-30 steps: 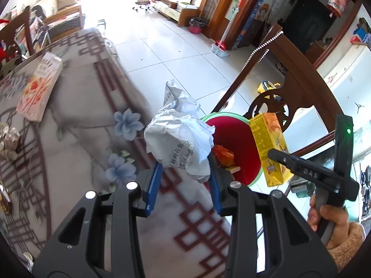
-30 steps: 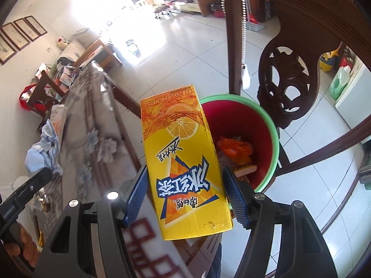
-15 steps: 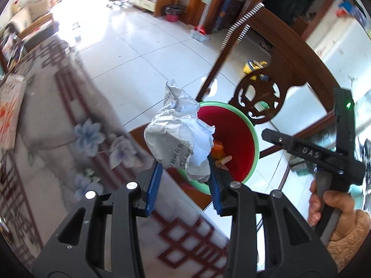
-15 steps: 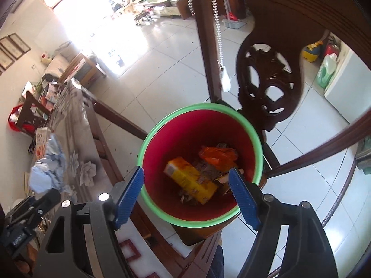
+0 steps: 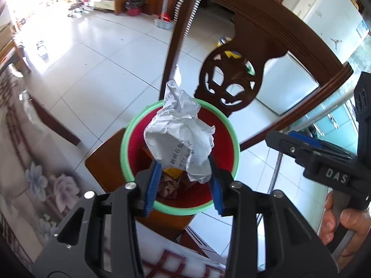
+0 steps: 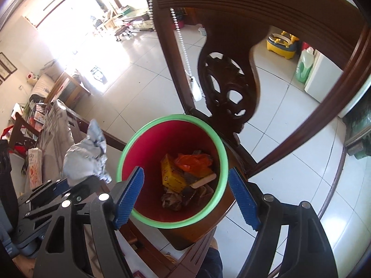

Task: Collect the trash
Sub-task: 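Carry the tea carton and white bag over the red bin and open both tools, then move both open tools back over the table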

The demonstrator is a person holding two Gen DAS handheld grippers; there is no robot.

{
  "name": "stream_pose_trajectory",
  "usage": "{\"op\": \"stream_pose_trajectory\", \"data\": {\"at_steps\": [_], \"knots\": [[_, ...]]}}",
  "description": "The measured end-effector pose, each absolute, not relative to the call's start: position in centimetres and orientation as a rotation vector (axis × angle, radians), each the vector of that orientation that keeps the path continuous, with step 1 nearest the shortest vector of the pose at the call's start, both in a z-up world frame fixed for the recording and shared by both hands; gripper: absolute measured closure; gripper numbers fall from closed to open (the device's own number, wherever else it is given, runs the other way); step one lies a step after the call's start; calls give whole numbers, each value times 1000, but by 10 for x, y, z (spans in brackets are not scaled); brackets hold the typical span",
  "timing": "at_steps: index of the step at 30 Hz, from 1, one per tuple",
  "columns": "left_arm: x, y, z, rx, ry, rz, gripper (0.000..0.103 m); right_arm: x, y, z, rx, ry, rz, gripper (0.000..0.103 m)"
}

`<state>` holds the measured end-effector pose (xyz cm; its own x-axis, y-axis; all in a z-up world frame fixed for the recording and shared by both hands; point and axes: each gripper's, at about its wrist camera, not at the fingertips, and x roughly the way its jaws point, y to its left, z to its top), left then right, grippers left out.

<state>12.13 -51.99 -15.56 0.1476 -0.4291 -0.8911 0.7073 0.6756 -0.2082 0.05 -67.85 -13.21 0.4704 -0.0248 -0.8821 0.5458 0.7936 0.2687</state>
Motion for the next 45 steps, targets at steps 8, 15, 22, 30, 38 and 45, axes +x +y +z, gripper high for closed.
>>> {"op": "stream_pose_trajectory", "data": {"at_steps": [8, 15, 22, 30, 38, 45], "knots": [[125, -512, -141, 218, 1117, -809, 20, -2, -679, -128, 567, 1020, -377, 30], [117, -472, -111, 179, 1041, -740, 20, 1, -661, -114, 534, 998, -333, 30], [95, -404, -75, 112, 953, -638, 20, 11, -626, -98, 482, 987, -256, 30], [86, -301, -67, -10, 951, -433, 20, 20, -562, -87, 384, 998, -154, 30], [75, -197, -68, -122, 953, -247, 20, 32, -497, -82, 314, 1013, -66, 29], [59, -121, -71, -176, 954, -148, 20, 40, -435, -78, 256, 1025, 9, 29]]}}
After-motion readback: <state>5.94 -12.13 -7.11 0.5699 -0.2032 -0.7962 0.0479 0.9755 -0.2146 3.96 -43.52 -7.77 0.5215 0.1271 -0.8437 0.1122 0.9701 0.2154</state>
